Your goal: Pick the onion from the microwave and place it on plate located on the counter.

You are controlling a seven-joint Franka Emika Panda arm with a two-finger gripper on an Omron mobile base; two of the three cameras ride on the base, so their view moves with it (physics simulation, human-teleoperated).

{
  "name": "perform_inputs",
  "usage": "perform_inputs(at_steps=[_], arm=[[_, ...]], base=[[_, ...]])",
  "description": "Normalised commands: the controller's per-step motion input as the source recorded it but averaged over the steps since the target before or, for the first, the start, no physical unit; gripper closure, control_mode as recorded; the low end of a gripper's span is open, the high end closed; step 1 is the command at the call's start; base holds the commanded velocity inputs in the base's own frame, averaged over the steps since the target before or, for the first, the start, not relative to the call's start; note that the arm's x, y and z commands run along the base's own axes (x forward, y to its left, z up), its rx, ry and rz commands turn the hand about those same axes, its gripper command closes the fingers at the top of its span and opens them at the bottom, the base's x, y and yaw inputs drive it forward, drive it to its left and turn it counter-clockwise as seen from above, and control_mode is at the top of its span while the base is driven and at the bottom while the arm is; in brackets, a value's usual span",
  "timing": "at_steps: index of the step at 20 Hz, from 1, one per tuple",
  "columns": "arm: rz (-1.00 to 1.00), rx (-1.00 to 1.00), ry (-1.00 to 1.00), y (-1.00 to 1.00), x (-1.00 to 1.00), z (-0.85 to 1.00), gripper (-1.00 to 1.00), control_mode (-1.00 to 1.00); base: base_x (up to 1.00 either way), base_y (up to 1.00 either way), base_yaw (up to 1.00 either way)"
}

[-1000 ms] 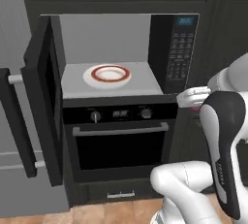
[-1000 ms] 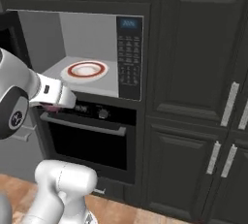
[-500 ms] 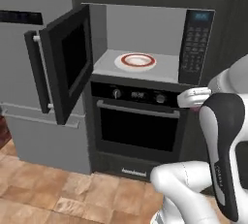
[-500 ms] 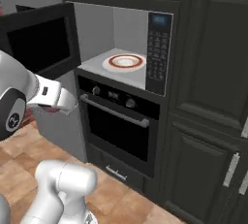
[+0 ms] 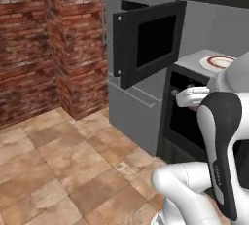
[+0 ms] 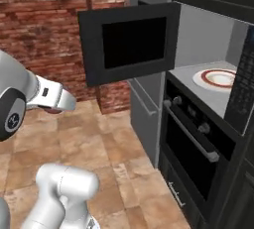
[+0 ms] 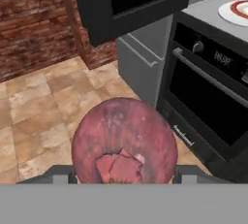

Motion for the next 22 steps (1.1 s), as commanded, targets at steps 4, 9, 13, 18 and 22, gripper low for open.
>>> perform_inputs(at_steps=[4, 9, 13, 18, 22], arm=[[0.00, 0.00, 0.00, 0.00, 0.00, 0.00, 1.00, 1.00], [0.00, 0.00, 0.00, 0.00, 0.00, 0.00, 1.00, 1.00], [0.00, 0.00, 0.00, 0.00, 0.00, 0.00, 1.00, 1.00], [0.00, 0.00, 0.00, 0.00, 0.00, 0.00, 1.00, 1.00], [0.00, 0.00, 0.00, 0.00, 0.00, 0.00, 1.00, 1.00]], base=[[-0.60, -0.21, 0.99], [-0.38, -0.05, 1.00], [-0.28, 0.00, 1.00], [-0.20, 0.00, 1.00], [-0.19, 0.00, 1.00]])
